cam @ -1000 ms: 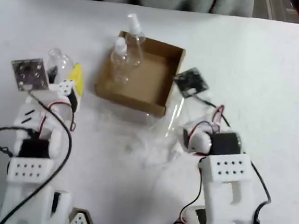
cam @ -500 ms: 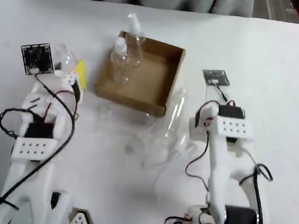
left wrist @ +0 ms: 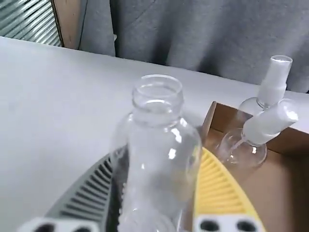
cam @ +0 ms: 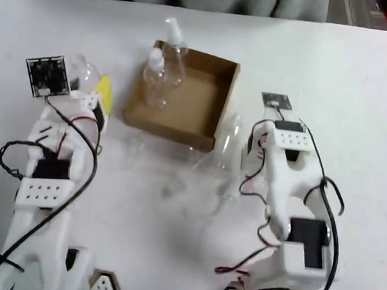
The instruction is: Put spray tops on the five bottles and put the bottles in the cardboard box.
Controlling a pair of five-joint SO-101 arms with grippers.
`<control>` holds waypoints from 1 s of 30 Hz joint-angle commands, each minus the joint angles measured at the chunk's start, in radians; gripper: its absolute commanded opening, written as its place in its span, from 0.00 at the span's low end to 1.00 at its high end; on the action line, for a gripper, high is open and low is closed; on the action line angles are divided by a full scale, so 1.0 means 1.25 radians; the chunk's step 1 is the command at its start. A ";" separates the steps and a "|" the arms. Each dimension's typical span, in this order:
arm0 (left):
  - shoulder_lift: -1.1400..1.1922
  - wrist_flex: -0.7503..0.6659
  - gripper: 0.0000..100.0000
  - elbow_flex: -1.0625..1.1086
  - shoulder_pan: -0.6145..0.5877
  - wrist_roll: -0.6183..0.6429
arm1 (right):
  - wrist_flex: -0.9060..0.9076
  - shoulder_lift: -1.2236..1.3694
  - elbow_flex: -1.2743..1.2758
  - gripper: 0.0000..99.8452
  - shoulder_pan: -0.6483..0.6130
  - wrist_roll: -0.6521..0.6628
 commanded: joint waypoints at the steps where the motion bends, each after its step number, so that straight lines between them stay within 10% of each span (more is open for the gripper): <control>1: -0.003 -0.031 0.02 -0.010 -0.002 0.001 | -0.007 0.029 -0.063 0.09 -0.015 -0.005; 20: -0.018 -0.027 0.02 -0.006 0.087 0.002 | 0.078 -0.455 -0.079 0.02 -0.010 0.053; 30: -0.365 -0.022 0.02 0.172 0.209 0.001 | -0.008 -0.606 -0.150 0.02 -0.069 0.053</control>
